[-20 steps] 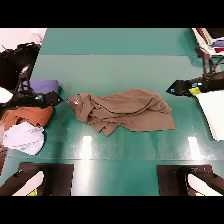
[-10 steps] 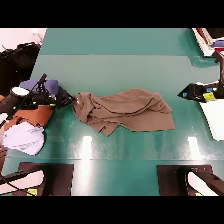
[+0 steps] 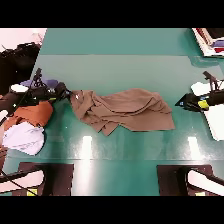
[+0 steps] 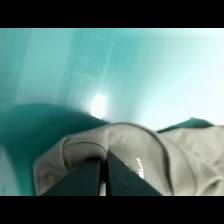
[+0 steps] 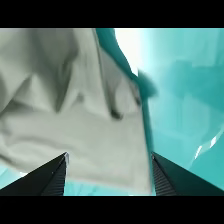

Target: Fold the shirts.

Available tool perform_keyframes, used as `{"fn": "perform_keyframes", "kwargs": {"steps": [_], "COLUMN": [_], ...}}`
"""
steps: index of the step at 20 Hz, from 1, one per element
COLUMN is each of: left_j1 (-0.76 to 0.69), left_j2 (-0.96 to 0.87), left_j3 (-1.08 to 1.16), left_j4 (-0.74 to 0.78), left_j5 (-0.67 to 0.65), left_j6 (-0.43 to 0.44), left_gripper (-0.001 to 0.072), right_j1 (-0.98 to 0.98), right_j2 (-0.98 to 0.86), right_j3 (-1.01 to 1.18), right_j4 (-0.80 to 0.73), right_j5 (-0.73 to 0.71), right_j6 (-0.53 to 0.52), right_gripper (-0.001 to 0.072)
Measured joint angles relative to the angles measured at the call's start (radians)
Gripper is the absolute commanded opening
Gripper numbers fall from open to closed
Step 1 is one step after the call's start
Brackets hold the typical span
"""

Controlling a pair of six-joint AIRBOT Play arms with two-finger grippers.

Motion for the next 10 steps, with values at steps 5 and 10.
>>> {"fn": "perform_keyframes", "kwargs": {"steps": [5, 10], "left_j1": [0.0, 0.0], "left_j2": [0.0, 0.0], "left_j3": [0.066, 0.083], "left_j4": [-0.003, 0.013], "left_j5": [-0.025, -0.04], "left_j6": [0.009, 0.01], "left_gripper": [0.003, 0.003], "right_j1": [0.051, 0.128], "right_j2": [-0.226, -0.415], "right_j3": [0.141, 0.301], "right_j4": [0.013, 0.067], "right_j5": [-0.032, 0.006], "right_j6": [-0.035, -0.071], "right_gripper": [0.0508, 0.0439]}}
